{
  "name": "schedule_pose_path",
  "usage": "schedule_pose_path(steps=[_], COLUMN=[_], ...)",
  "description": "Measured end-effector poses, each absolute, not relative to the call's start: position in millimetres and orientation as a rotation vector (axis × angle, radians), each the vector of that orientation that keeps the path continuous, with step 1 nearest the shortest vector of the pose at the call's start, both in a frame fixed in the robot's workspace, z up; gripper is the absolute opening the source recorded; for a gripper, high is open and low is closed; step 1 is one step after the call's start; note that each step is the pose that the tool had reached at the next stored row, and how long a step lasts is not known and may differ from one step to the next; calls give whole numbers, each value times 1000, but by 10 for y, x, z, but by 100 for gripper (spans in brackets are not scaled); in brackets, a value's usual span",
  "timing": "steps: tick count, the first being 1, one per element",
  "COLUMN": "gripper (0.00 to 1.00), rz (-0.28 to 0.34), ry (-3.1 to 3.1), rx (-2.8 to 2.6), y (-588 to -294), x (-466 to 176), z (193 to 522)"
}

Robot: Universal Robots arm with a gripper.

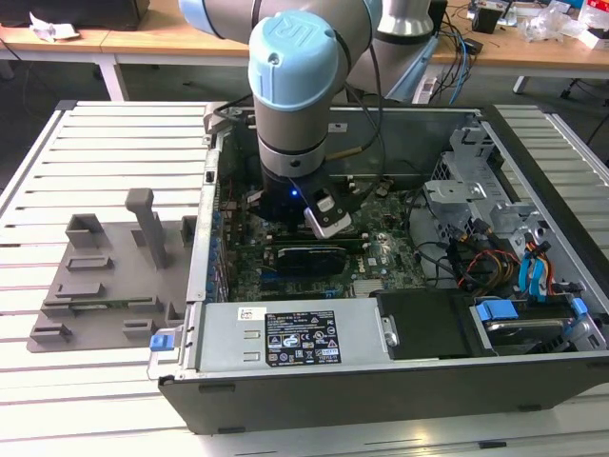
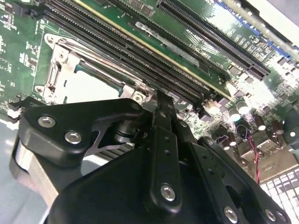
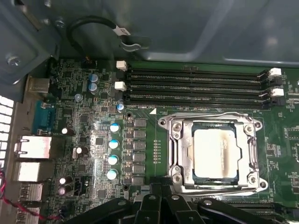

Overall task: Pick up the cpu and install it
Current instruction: 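Install the second cpu locking lever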

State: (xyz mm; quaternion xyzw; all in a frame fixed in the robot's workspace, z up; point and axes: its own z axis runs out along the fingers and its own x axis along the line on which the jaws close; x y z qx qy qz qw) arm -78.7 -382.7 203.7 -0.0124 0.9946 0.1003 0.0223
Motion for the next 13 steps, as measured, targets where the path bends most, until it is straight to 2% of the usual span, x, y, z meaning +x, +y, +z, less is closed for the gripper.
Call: schedule_pose_path(steps=[13], gripper=[11], rz=[267], ry=[3086], rx=[-39], y=[-3769], x=[-679], z=[2143])
